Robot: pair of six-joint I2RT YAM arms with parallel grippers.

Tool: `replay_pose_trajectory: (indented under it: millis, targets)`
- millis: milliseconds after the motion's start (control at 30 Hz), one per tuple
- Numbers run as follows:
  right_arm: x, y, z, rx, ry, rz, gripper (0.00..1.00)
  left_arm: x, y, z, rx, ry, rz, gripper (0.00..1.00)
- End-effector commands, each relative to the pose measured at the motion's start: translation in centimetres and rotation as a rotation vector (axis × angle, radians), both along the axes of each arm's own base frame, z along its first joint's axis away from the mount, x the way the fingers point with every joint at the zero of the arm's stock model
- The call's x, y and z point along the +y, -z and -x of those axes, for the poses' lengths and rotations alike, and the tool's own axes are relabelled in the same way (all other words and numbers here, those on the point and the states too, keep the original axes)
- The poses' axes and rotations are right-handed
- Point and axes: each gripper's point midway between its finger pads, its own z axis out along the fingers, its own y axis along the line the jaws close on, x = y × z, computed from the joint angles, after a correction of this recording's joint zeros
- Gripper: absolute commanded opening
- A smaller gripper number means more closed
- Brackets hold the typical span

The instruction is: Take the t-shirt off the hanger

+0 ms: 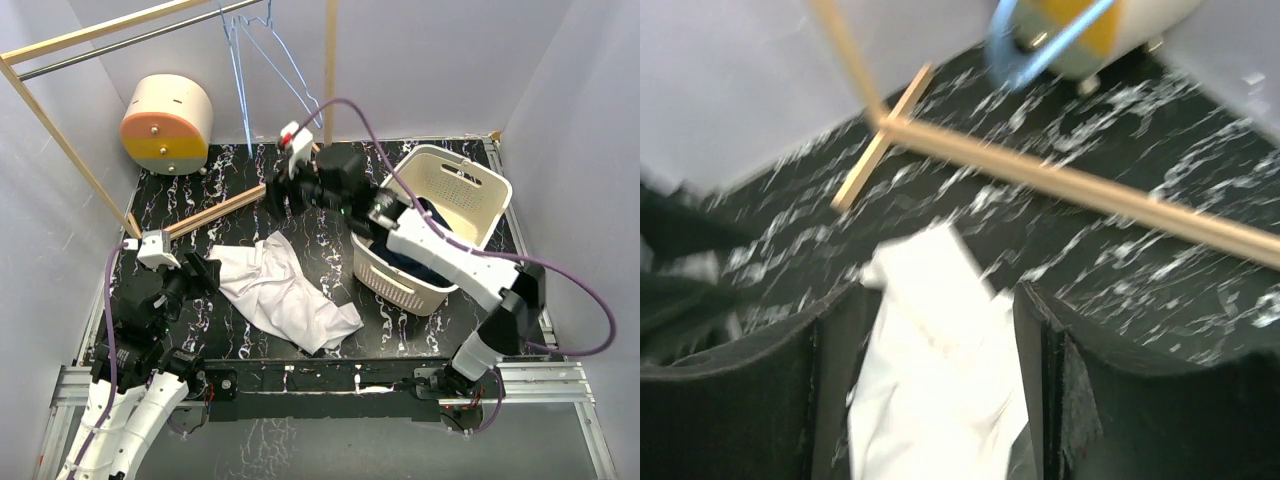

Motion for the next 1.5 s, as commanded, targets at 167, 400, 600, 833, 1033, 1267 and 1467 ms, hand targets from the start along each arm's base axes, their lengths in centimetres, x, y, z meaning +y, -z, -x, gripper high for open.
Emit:
replay_pose_trajectory:
  millis: [167,400,600,833,1033,1267,1467]
  targets:
    - [1.1,14.5,10.6,0.172,-0.173,0.144,0.78,0.1,0.2,0.0,0.002,0.000,-0.007,0.66]
    - [1.5,21.7,11.9,0.272,-0.116,0.185,0.88,0.4,0.1,0.1,-0.007,-0.019,-0.003,0.66]
    - [2.3,24.9,11.4,0.295,-0.050,0.251,0.89,0.5,0.1,0.1,-0.004,-0.023,-0.006,0.66]
    - [2.1,29.4,10.0,0.336,0.097,0.348,0.89,0.5,0.2,0.1,-0.002,-0.025,-0.005,0.66]
    - [2.6,30.5,9.5,0.365,0.132,0.356,0.24,0.6,0.3,0.1,0.001,-0.029,-0.006,0.66]
    - [0.7,25.5,6.7,0.323,0.221,0.257,0.08,0.6,0.4,0.0,0.005,-0.032,-0.008,0.66]
    - [-5.1,12.6,1.7,0.253,0.298,-0.052,0.08,0.6,0.5,0.0,0.009,-0.032,-0.010,0.66]
